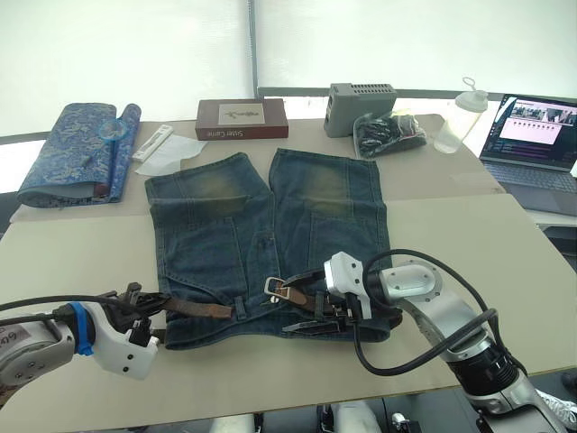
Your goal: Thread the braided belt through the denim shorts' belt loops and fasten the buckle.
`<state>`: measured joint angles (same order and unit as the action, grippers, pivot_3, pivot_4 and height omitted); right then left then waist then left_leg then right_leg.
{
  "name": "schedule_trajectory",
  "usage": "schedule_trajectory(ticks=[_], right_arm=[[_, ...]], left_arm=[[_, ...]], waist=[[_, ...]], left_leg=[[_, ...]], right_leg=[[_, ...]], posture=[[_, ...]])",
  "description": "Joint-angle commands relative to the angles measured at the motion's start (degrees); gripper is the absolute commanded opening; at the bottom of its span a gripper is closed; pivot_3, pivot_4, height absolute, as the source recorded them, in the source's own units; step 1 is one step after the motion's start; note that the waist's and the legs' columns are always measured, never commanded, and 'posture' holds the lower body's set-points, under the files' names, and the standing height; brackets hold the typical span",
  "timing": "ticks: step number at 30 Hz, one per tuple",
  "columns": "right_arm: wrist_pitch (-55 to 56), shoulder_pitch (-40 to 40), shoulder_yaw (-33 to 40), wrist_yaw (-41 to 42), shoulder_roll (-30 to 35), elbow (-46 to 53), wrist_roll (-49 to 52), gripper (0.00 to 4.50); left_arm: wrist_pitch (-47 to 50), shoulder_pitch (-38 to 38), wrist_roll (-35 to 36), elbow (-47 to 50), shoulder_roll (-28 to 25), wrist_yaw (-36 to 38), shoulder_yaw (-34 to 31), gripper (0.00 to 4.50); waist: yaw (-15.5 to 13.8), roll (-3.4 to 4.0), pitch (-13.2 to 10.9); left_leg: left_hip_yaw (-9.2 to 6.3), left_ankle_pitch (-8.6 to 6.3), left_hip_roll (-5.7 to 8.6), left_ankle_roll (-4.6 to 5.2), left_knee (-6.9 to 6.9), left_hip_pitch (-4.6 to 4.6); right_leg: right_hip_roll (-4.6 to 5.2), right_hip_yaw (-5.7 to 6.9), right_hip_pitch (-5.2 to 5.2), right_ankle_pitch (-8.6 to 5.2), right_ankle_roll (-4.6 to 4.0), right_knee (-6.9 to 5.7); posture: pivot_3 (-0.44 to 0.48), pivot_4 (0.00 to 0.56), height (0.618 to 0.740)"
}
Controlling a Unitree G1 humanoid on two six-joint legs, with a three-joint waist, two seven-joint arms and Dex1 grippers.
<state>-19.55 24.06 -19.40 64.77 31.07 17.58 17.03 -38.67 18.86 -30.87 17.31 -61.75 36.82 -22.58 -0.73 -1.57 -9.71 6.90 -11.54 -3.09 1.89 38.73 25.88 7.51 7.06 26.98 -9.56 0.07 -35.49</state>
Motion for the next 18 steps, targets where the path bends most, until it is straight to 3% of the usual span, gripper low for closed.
schedule_trajectory(ticks=[1, 12, 18], right_arm=[[0.5, 0.6, 1.3, 0.0, -0.1, 1.2, 1.2, 4.02], [0.0, 0.3, 1.9, -0.7, 0.1, 1.7, 1.5, 4.02], [-0.5, 0.1, 1.6, -1.2, 0.1, 3.4, 2.0, 4.02]], left_arm=[[0.6, -1.1, -1.3, 2.1, 0.4, -0.7, 0.4, 0.01], [8.9, -8.1, -2.7, 7.3, 4.6, 1.2, 7.9, 0.01], [14.6, -4.6, -1.4, 12.5, 8.1, 3.8, 9.0, 0.01]], waist=[[0.0, 0.0, 0.0], [-0.1, 0.01, 0.0], [0.1, 0.01, 0.0]], left_leg=[[0.0, 0.0, -0.02, 0.0, 0.04, 0.0], [0.01, 0.0, -0.07, 0.0, 0.17, -0.02], [0.01, 0.0, -0.09, 0.0, 0.19, -0.02]], right_leg=[[0.0, 0.0, 0.0, -0.02, -0.04, -0.03], [0.0, -0.03, 0.04, -0.02, -0.03, -0.33], [-0.02, -0.03, 0.03, 0.01, 0.02, -0.36]], posture=[[0.0, 0.15, 0.709], [0.0, 0.15, 0.709], [0.0, 0.15, 0.709]])
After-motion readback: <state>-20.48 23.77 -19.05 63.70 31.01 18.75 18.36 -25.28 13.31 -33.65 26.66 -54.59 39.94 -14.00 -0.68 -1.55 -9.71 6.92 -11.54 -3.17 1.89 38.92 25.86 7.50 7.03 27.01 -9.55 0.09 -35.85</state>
